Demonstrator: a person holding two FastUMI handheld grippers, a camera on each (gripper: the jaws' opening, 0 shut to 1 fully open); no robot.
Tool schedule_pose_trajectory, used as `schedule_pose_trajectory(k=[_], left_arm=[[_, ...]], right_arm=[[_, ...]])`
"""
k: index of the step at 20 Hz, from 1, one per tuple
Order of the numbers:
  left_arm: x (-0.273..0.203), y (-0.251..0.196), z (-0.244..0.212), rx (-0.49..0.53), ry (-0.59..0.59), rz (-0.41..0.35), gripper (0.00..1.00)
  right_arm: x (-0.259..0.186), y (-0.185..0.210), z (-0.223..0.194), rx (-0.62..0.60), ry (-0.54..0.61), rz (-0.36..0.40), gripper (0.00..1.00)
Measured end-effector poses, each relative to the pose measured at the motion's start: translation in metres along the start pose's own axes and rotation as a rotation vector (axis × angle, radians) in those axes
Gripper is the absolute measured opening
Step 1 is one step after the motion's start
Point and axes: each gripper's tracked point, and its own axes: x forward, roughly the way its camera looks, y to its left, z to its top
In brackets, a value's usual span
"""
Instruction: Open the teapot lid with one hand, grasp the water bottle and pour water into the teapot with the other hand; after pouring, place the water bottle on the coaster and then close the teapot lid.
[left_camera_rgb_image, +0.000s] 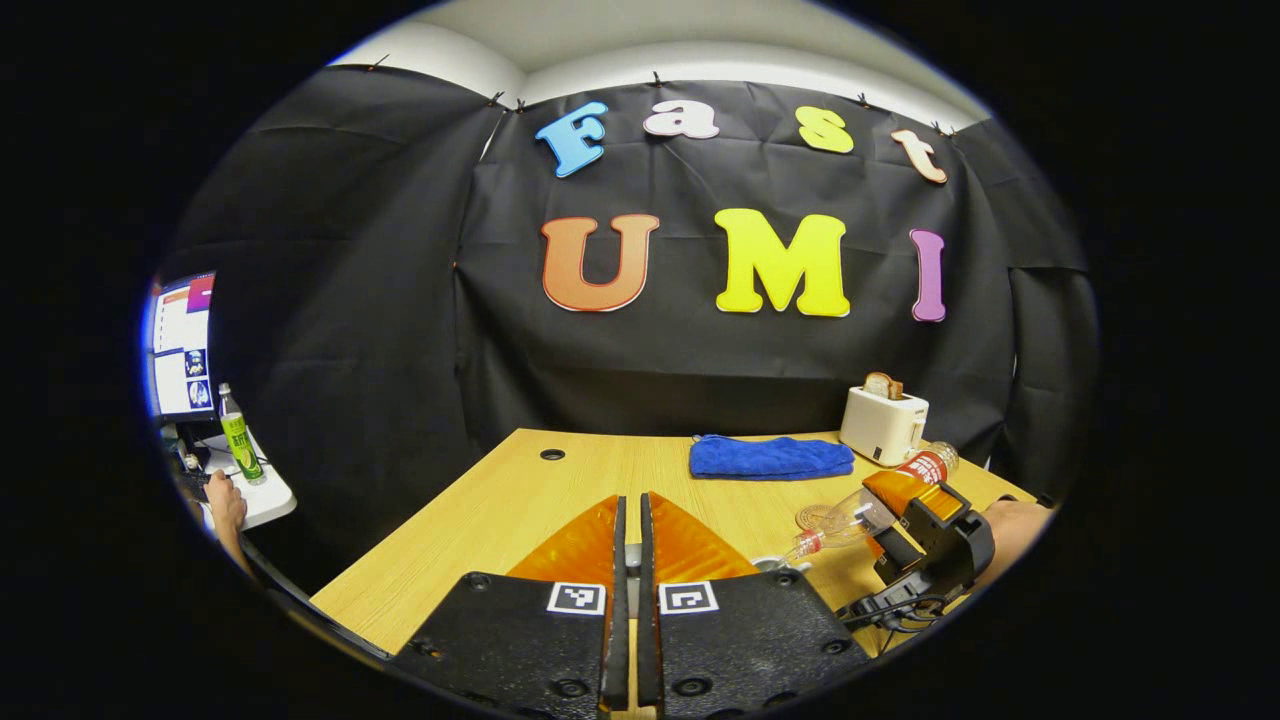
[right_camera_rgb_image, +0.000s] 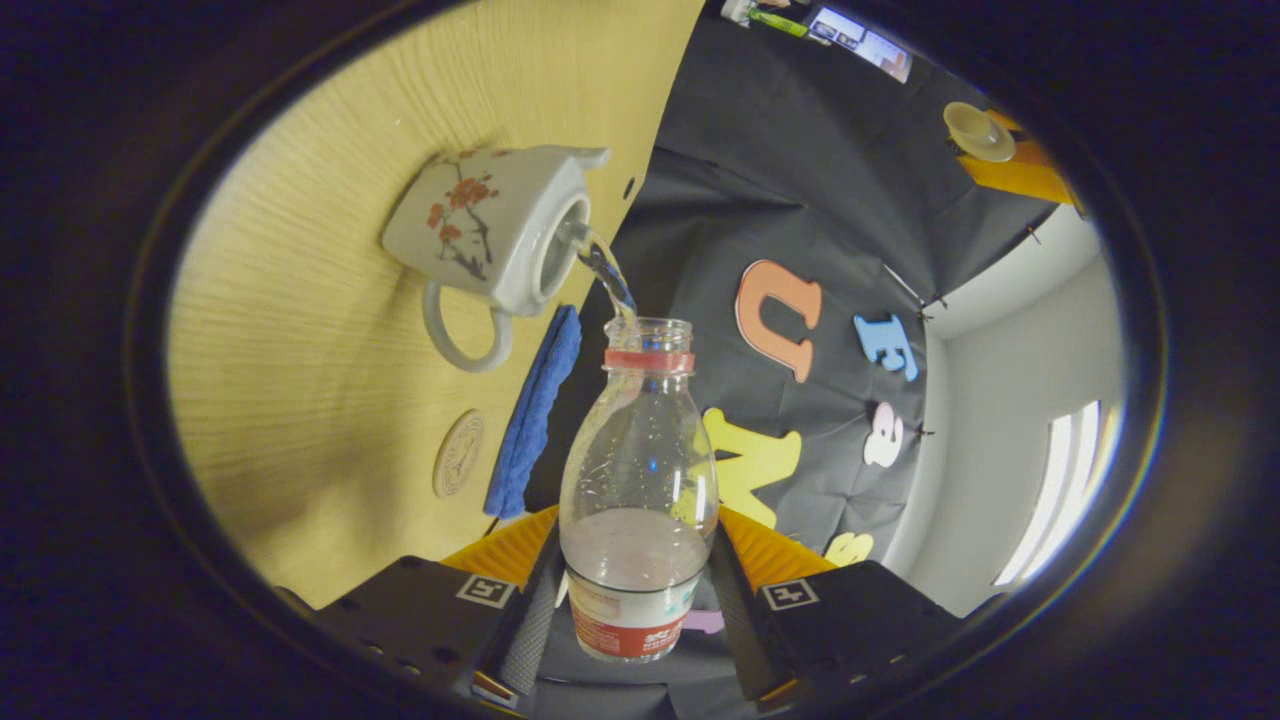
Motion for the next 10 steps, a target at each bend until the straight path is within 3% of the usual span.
schedule_pose_trajectory(k=[10], left_arm=[[-0.001, 0.003, 0.001, 0.011, -0.004, 0.004, 0.06]], right_arm=[[0.003, -0.017, 0.004, -0.147, -0.026, -0.052, 0.75]])
